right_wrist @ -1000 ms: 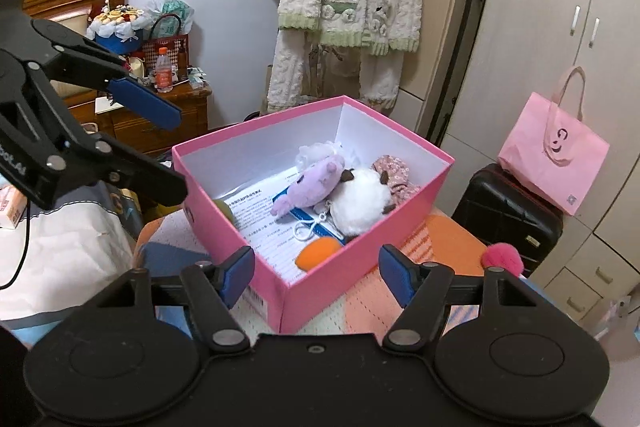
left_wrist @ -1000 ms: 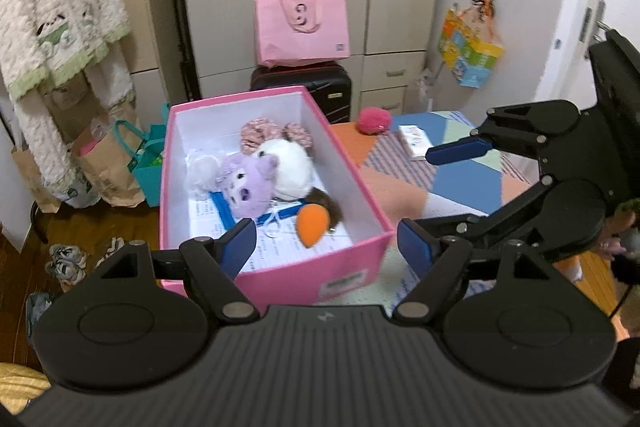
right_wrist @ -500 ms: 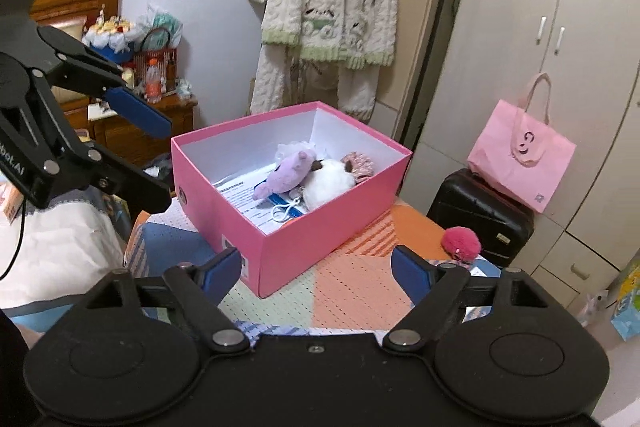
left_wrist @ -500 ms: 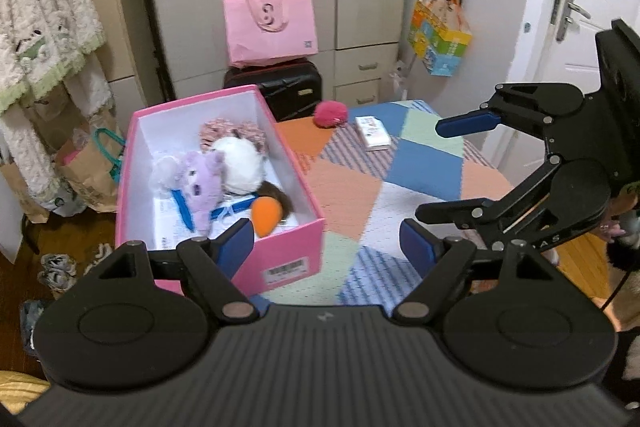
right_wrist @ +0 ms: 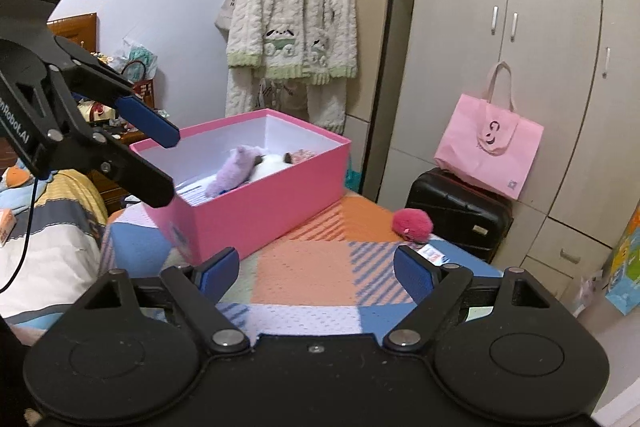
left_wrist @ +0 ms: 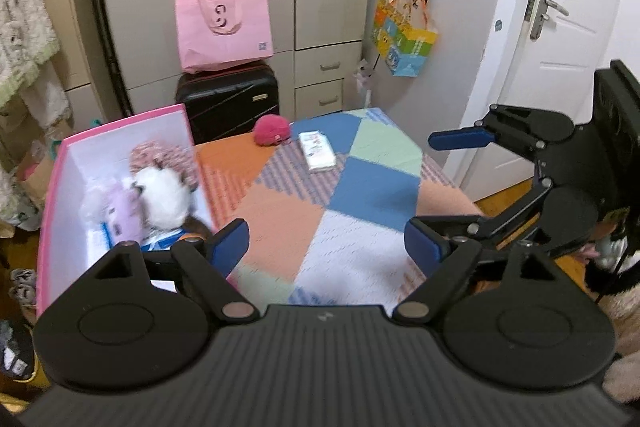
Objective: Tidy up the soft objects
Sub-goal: 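Withdraw both tools toward the pink pompom and white wipes pack, then close the left tool on the pink pompom while the right tool grips the wipes pack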
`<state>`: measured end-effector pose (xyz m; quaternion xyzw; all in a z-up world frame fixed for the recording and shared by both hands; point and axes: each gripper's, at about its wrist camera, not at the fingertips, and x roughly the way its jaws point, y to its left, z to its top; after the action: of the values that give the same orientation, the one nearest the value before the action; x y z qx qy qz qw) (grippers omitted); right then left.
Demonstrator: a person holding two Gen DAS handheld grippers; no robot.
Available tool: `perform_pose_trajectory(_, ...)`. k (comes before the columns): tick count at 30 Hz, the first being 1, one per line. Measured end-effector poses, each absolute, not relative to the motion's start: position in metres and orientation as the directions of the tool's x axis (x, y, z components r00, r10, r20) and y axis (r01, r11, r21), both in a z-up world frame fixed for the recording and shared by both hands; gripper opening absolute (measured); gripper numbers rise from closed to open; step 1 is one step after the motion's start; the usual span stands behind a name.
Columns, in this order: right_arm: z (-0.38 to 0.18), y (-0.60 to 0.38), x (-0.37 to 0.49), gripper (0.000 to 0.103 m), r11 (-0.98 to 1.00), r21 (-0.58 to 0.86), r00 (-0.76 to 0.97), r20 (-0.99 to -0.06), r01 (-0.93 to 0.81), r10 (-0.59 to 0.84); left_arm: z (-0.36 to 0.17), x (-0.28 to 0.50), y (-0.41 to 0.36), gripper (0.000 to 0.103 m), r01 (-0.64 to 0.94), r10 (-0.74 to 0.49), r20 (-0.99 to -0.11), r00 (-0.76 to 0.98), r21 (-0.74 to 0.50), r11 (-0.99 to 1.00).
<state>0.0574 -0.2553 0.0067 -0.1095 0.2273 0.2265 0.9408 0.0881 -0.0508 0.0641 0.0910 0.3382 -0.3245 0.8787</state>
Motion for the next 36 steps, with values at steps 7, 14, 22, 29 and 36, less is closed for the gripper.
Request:
perform_pose_trajectory(7, -0.012, -0.28, 0.087, 0.09, 0.884, -0.093, 0.815, -0.44, -0.458, 0.376, 0.051, 0.119, -0.086, 0.089, 0.602, -0.519, -0.621, 0.587, -0.094, 0.793)
perform_pose_trajectory(14, -0.034, -0.291, 0.117, 0.09, 0.863, -0.122, 0.816, -0.413, -0.49, 0.404, 0.036, 0.155, -0.111, 0.09, 0.537, -0.485, -0.563, 0.669, -0.085, 0.839)
perform_pose_trajectory(22, -0.054, -0.303, 0.166, 0.09, 0.838, -0.14, 0.795, -0.432, -0.527, 0.427, 0.027, 0.188, -0.141, 0.09, 0.491, -0.406, -0.52, 0.752, 0.03, 0.871)
perform_pose_trajectory(29, -0.088, -0.321, 0.218, 0.09, 0.804, -0.106, 0.73, -0.502, -0.584, 0.464, -0.01, 0.223, -0.164, 0.09, 0.429, -0.352, -0.604, 0.715, -0.019, 0.903)
perform_pose_trajectory(36, -0.117, -0.339, 0.253, 0.09, 0.784, -0.061, 0.679, -0.545, -0.618, 0.492, -0.045, 0.247, -0.181, 0.09, 0.348, -0.326, -0.59, 0.738, -0.081, 0.934)
